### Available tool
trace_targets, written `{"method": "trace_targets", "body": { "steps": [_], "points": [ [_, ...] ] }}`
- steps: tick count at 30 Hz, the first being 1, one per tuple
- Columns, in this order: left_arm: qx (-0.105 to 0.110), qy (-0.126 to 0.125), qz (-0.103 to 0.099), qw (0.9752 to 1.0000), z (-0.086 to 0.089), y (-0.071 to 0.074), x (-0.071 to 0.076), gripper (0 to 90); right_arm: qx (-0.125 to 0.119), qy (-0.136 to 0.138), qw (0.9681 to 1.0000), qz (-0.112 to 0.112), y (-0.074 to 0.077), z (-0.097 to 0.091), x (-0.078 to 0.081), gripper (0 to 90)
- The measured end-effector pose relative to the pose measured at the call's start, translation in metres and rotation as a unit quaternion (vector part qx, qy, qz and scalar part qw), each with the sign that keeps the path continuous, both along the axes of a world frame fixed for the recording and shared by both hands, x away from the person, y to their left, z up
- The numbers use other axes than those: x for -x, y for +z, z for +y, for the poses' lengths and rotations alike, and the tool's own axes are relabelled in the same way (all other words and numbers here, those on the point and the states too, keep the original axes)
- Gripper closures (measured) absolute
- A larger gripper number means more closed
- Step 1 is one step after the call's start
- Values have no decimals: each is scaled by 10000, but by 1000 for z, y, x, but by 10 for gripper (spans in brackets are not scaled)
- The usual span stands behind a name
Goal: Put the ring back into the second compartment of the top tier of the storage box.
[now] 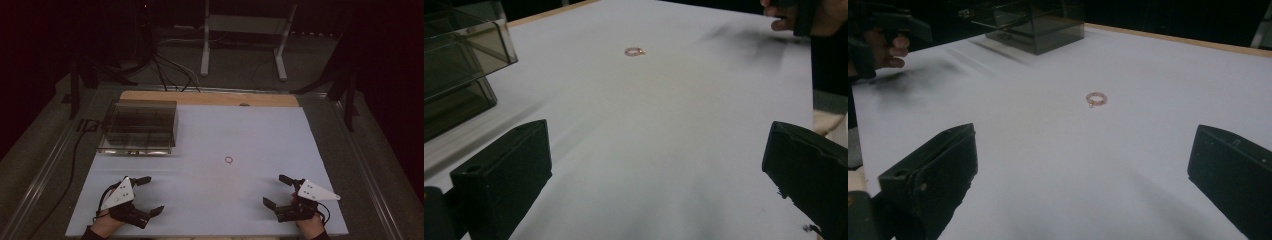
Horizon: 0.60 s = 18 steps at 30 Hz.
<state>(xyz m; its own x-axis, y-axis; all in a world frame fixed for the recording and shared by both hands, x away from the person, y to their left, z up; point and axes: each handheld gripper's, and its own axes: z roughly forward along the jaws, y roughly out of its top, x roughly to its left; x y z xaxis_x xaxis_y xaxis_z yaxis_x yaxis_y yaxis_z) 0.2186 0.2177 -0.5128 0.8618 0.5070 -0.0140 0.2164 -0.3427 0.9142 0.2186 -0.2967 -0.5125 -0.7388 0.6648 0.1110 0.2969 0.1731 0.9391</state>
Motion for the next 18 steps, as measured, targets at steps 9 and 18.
{"method": "trace_targets", "body": {
  "steps": [9, 18],
  "points": [
    [28, -21, 37, 10000, 3, 1, 0, 6, 47, -37, 9999, -86, 2, 3, 2, 0],
    [-53, -156, 164, 9997, 0, 1, -2, 6, 48, -42, 9999, -112, 3, 4, 4, 0]
  ]
}}
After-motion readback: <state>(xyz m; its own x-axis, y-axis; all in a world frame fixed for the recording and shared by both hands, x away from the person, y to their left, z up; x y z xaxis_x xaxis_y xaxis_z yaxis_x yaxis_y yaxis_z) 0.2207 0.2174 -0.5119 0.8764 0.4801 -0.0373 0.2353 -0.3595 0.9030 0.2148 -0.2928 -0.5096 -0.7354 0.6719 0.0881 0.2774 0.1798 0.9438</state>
